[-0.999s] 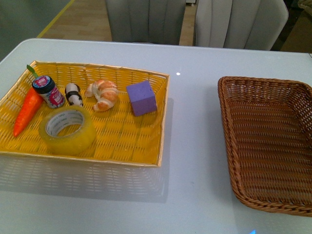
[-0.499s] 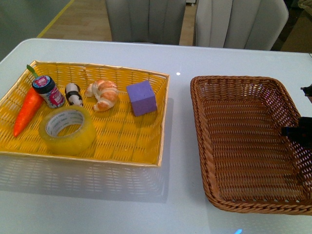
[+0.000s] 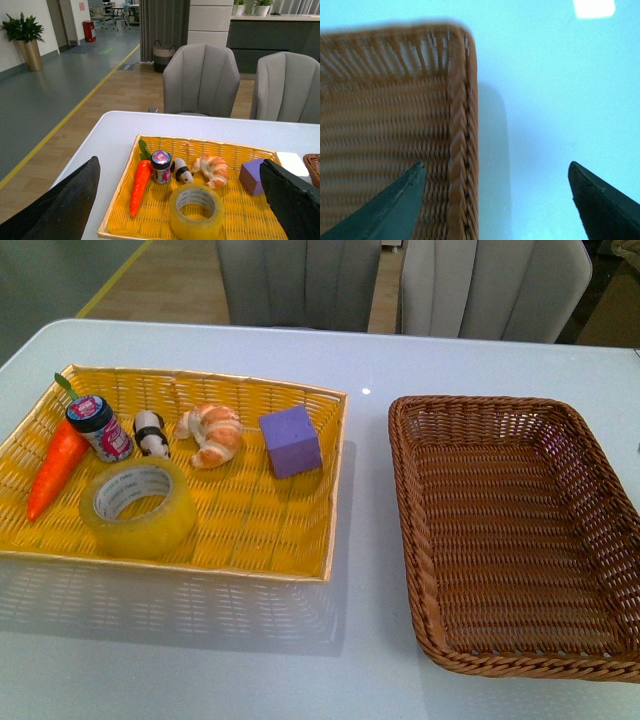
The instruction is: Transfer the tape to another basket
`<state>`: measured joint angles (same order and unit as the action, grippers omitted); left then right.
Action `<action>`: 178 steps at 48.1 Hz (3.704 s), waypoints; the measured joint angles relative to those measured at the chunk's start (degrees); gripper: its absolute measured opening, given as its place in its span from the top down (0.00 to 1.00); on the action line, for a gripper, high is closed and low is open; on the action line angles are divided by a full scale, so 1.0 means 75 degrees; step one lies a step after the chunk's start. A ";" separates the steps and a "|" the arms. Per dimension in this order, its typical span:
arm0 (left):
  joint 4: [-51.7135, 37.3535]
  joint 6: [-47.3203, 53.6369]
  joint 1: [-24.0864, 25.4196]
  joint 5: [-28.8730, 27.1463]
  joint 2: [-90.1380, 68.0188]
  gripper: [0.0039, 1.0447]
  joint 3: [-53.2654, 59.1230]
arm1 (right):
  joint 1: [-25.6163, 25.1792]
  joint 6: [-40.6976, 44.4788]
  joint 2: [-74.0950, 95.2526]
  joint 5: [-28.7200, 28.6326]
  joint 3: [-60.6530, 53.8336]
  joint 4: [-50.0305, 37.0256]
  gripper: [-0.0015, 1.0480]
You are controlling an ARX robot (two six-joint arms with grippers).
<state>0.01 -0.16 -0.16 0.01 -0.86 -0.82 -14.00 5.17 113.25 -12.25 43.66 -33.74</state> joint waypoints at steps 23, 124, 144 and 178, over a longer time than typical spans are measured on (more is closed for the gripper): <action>0.0000 0.0000 0.0000 0.0000 0.0000 0.08 0.0000 | 0.0376 -0.0580 -0.3984 0.0178 -0.3666 -0.4401 0.56; 0.0000 0.0000 0.0000 -0.0003 0.0000 0.08 0.0000 | 0.1851 -0.0615 -1.4734 0.1641 -0.5648 0.4363 0.98; 0.0000 0.0000 0.0000 0.0000 0.0000 0.08 0.0000 | 0.1853 -0.0612 -1.5052 0.1635 -0.5648 0.4482 0.90; -0.2328 -0.1207 0.0551 0.1000 -0.7318 0.08 -0.1297 | 0.1853 -0.0627 -1.5058 0.1635 -0.5648 0.4488 0.09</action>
<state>-17.45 -9.21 3.97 7.51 -55.75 -10.55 -0.10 0.47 0.32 0.01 1.30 -0.08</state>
